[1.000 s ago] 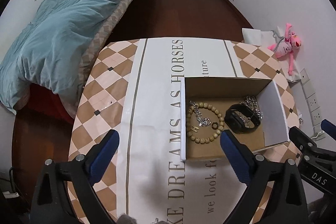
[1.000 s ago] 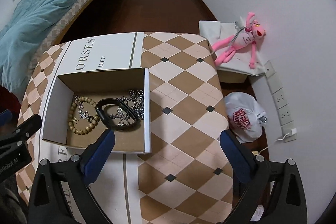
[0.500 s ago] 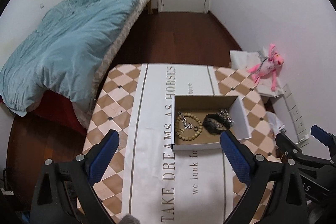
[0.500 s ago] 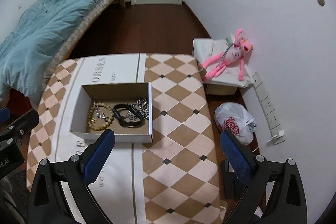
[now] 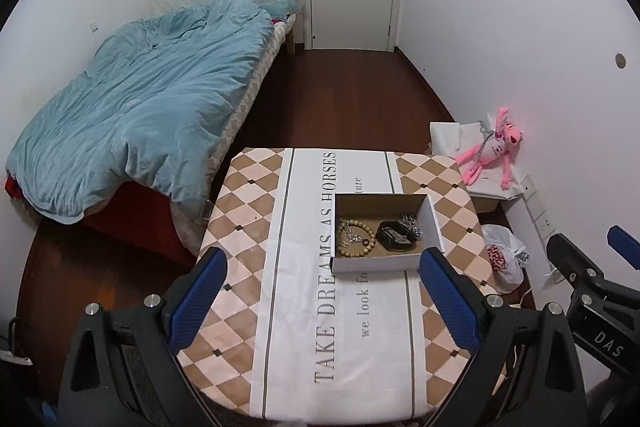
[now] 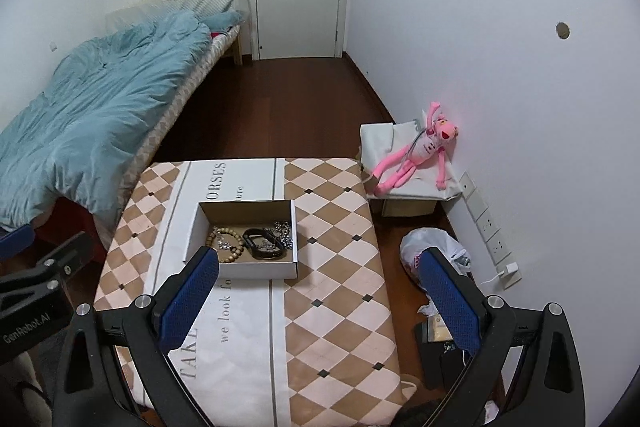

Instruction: Organize jewelry

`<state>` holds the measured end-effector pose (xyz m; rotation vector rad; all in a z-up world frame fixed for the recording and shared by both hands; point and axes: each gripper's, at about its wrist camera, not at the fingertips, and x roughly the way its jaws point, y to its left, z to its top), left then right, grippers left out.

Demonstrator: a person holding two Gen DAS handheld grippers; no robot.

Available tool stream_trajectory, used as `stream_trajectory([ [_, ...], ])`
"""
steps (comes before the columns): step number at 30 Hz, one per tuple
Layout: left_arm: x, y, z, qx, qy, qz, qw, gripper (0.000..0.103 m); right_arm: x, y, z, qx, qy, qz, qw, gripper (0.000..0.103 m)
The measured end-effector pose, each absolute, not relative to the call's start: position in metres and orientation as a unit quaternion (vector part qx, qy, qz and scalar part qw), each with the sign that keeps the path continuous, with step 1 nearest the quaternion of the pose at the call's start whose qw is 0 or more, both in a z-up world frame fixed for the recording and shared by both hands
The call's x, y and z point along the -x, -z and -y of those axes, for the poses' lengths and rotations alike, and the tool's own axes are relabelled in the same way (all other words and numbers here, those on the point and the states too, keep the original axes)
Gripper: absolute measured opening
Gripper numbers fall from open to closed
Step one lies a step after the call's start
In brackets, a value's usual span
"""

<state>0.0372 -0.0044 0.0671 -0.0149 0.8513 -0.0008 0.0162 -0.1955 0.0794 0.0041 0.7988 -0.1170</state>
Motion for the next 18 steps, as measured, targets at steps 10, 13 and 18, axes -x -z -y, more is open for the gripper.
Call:
stream_trajectory([
  [10,-0.007,-0.084,0.001,0.004,0.0,-0.41,0.912,0.098,0.018,-0.101,0.192,0.002,0.051,-0.379,0.924,0.103],
  [13,-0.003,-0.087,0.002,0.0,0.004,-0.408,0.913,0.098,0.022,-0.103,0.193,0.0,0.051,-0.38,0.924,0.103],
  [18,-0.008,-0.088,0.007,-0.003,0.009,-0.415,0.91,0.098,0.016,-0.102,0.195,-0.002,0.05,-0.388,0.92,0.103],
])
